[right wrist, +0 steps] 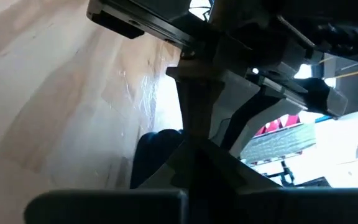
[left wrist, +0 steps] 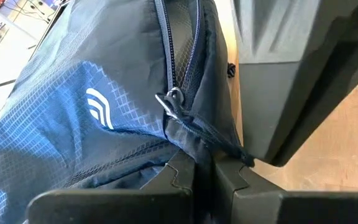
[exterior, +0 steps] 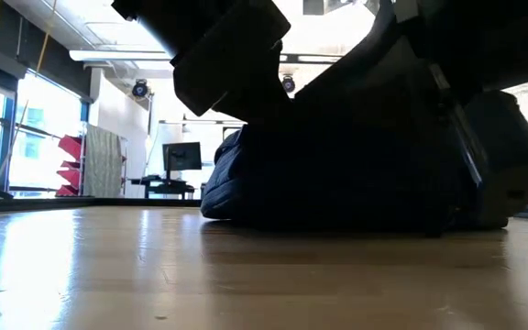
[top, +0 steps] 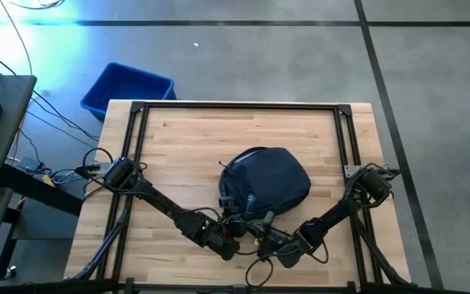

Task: Unpack backpack
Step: Close the blue backpack

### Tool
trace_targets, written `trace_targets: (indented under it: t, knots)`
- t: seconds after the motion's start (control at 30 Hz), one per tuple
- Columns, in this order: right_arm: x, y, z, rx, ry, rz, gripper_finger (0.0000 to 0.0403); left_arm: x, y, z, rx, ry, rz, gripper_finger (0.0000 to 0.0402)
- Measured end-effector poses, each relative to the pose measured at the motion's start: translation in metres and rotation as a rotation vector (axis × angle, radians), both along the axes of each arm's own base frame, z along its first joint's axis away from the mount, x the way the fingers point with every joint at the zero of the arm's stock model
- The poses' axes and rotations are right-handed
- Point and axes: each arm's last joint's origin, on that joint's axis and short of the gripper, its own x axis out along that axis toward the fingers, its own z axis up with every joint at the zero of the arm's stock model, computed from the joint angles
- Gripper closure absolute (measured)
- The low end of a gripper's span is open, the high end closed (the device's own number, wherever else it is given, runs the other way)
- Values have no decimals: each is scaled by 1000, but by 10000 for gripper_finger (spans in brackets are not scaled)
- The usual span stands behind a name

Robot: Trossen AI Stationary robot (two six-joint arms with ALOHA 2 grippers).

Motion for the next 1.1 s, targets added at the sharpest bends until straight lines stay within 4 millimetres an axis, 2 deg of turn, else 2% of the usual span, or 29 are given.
trace_targets:
  t: [0.27,0.53,0.97,1.1]
  knots:
    - [-18,22,17,-149,-60,-37,403,-3,-1,-1,10,23,-3,401]
    - [-27,33,24,-56,-96,18,403,-4,-4,-1,7,22,-9,401]
    - [-14,10,13,12,-68,-87,403,-4,-4,-1,8,21,-9,401]
    - [-14,8,13,-14,-72,-132,403,-5,-4,-2,13,27,-14,401]
